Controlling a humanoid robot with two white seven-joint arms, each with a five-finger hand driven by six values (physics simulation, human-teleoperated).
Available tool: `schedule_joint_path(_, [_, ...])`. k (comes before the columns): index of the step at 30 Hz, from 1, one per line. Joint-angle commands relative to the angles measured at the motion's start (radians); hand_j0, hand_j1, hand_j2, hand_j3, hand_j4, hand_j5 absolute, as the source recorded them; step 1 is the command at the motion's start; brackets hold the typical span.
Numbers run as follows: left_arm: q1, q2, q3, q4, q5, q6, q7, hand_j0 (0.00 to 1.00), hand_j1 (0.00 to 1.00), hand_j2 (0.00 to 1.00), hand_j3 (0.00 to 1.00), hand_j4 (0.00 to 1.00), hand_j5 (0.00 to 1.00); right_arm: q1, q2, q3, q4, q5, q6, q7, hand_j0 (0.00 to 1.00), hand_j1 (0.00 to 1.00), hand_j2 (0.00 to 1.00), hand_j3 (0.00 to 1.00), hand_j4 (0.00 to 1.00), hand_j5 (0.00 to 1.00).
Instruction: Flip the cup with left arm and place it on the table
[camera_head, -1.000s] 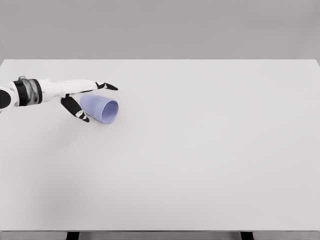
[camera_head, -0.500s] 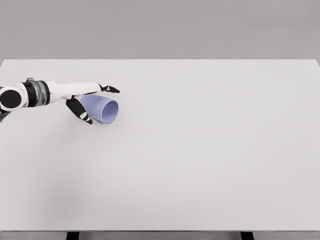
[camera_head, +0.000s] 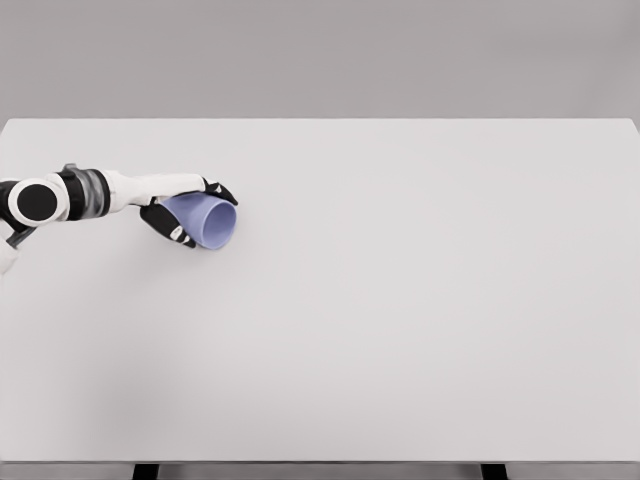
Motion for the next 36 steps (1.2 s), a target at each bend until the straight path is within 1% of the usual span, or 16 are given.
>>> schedule_joint_path(1, [0.002,0.000,-0.005,-0.004,0.040,0.004,-0.006,0.68,0.68,0.68,0.68,0.68,0.68,-0.002,0.000,0.000,0.000,0.001,-0.001,0.000,1.00,1.00,1.00,1.00,1.00,1.00])
schedule_joint_path(2, [0.005,0.001,-0.003,-0.007,0.064,0.003,-0.005,0.67,0.67,0.67,0.67,0.67,0.67,0.000,0.000,0.000,0.000,0.001,-0.001,0.000,1.00,1.00,1.00,1.00,1.00,1.00])
schedule_joint_path(5, [0.008,0.015,0.001,-0.059,0.139,-0.014,0.006,0.64,0.64,0.64,0.64,0.64,0.64,0.000,0.000,0.000,0.000,0.001,-0.001,0.000,1.00,1.00,1.00,1.00,1.00,1.00])
schedule_joint_path(7, [0.008,0.026,0.011,-0.059,0.176,-0.066,0.013,0.63,0.63,0.63,0.63,0.63,0.63,0.000,0.000,0.000,0.000,0.001,-0.001,0.000,1.00,1.00,1.00,1.00,1.00,1.00])
schedule_joint_path(10, [0.008,0.035,0.012,-0.059,0.306,-0.097,0.033,0.62,0.62,0.62,0.62,0.62,0.62,0.000,0.000,0.000,0.000,0.001,-0.001,0.000,1.00,1.00,1.00,1.00,1.00,1.00])
schedule_joint_path(12, [0.005,0.044,0.014,-0.056,0.415,-0.097,0.038,0.62,0.62,0.62,0.62,0.62,0.62,0.000,0.000,0.000,0.000,0.001,-0.001,0.000,1.00,1.00,1.00,1.00,1.00,1.00])
schedule_joint_path(18, [0.008,0.030,0.031,-0.048,0.593,-0.091,0.038,0.64,0.64,0.64,0.64,0.64,0.64,0.000,0.000,0.000,0.000,0.001,-0.001,0.000,1.00,1.00,1.00,1.00,1.00,1.00])
schedule_joint_path(21, [0.025,0.030,0.031,-0.048,0.754,-0.091,0.038,0.65,0.65,0.65,0.65,0.65,0.65,0.000,0.000,0.000,0.000,0.001,-0.001,0.000,1.00,1.00,1.00,1.00,1.00,1.00])
schedule_joint_path(23, [0.034,0.027,0.032,-0.050,0.790,-0.092,0.038,0.66,0.66,0.66,0.66,0.66,0.66,0.000,0.000,0.000,0.000,0.001,-0.001,0.000,1.00,1.00,1.00,1.00,1.00,1.00])
schedule_joint_path(24, [0.041,0.020,0.034,-0.050,0.823,-0.092,0.038,0.68,0.68,0.68,0.68,0.68,0.68,0.000,0.000,0.000,0.000,0.001,-0.001,0.000,1.00,1.00,1.00,1.00,1.00,1.00])
schedule_joint_path(25, [0.057,0.009,0.034,-0.050,0.879,-0.092,0.044,0.68,0.68,0.68,0.68,0.68,0.68,-0.002,0.000,0.000,0.000,0.001,-0.001,0.000,1.00,1.00,1.00,1.00,1.00,1.00])
schedule_joint_path(26, [0.072,0.004,0.050,-0.050,0.900,-0.092,0.053,0.68,0.68,0.68,0.68,0.68,0.68,0.000,0.000,0.000,0.000,0.001,-0.001,0.000,1.00,1.00,1.00,1.00,1.00,1.00])
schedule_joint_path(29, [0.138,-0.051,0.109,-0.027,0.928,-0.088,0.078,0.68,0.68,0.68,0.68,0.68,0.68,0.000,0.000,0.000,0.000,0.001,-0.001,0.000,1.00,1.00,1.00,1.00,1.00,1.00])
schedule_joint_path(33, [0.156,-0.080,0.110,-0.011,0.980,-0.083,0.081,0.67,0.67,0.67,0.67,0.67,0.67,0.000,0.000,0.000,0.000,0.001,-0.001,0.000,1.00,1.00,1.00,1.00,1.00,1.00])
schedule_joint_path(35, [0.158,-0.085,0.109,-0.004,0.981,-0.083,0.081,0.67,0.67,0.67,0.67,0.67,0.67,0.000,0.000,0.000,0.000,0.001,-0.001,0.000,1.00,1.00,1.00,1.00,1.00,1.00])
schedule_joint_path(36, [0.175,-0.102,0.112,0.007,0.986,-0.083,0.081,0.66,0.66,0.66,0.66,0.66,0.66,-0.002,0.000,0.000,0.000,0.001,-0.001,0.000,1.00,1.00,1.00,1.00,1.00,1.00])
